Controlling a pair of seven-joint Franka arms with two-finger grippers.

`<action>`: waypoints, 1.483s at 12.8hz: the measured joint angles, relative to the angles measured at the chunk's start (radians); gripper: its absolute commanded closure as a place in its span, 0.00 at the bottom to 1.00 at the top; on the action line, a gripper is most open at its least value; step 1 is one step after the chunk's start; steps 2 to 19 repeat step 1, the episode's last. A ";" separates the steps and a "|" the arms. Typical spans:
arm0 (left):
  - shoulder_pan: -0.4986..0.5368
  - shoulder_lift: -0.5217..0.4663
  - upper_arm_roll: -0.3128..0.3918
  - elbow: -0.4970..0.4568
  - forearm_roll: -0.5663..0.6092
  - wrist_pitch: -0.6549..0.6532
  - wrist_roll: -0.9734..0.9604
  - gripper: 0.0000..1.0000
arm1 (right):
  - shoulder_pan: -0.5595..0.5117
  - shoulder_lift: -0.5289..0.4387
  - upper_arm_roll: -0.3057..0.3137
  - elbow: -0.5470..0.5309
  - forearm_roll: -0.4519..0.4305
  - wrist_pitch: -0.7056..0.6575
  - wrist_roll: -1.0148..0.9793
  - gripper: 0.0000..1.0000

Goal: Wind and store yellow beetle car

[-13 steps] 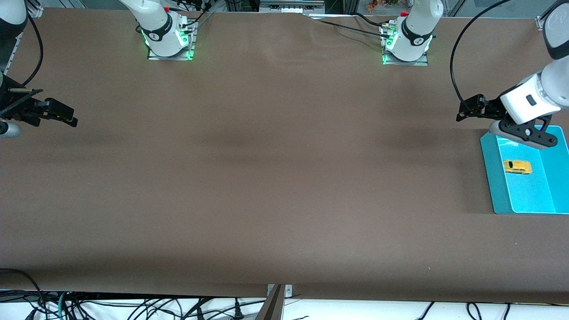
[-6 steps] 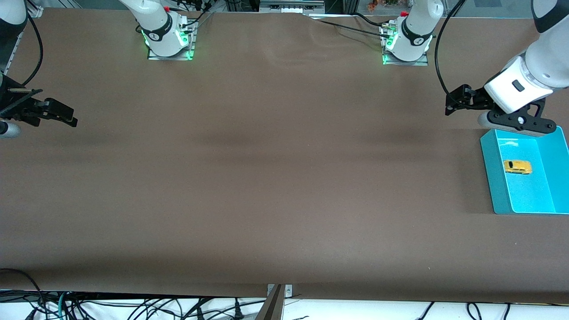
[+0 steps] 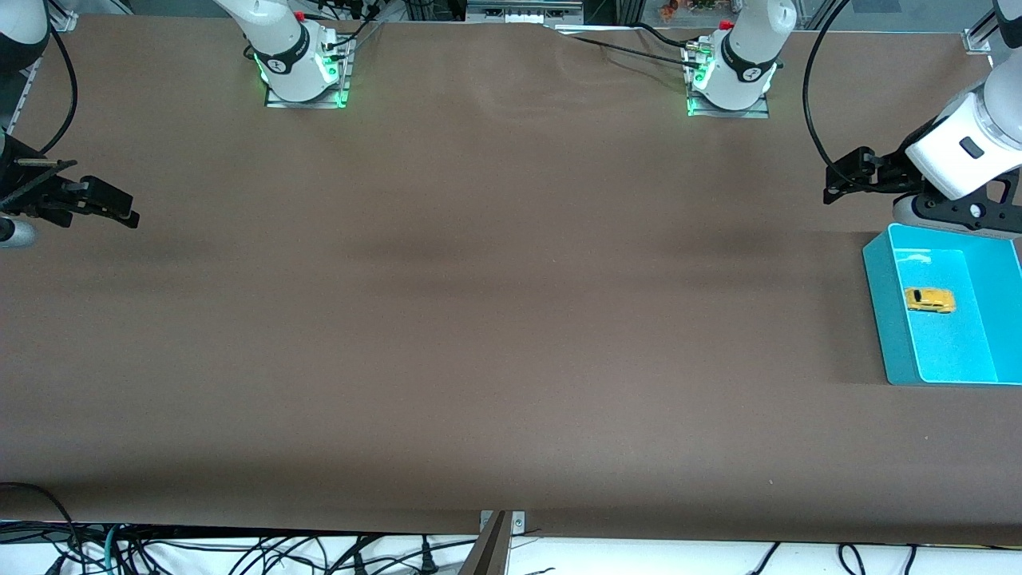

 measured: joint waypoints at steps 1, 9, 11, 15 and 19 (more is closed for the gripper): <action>0.000 0.001 0.007 0.000 0.000 0.000 0.000 0.00 | 0.000 0.000 0.000 0.000 0.000 0.000 0.000 0.00; 0.000 0.001 0.007 0.000 0.000 0.000 0.000 0.00 | 0.000 0.000 0.000 0.000 0.000 0.000 0.000 0.00; 0.000 0.001 0.007 0.000 0.000 0.000 0.000 0.00 | 0.000 0.000 0.000 0.000 0.000 0.000 0.000 0.00; 0.000 0.001 0.007 0.000 0.000 0.000 0.000 0.00 | 0.000 0.000 0.000 0.000 0.000 0.000 0.000 0.00; 0.000 0.001 0.007 0.000 0.000 0.000 0.000 0.00 | 0.000 0.000 0.000 0.000 0.000 0.000 0.000 0.00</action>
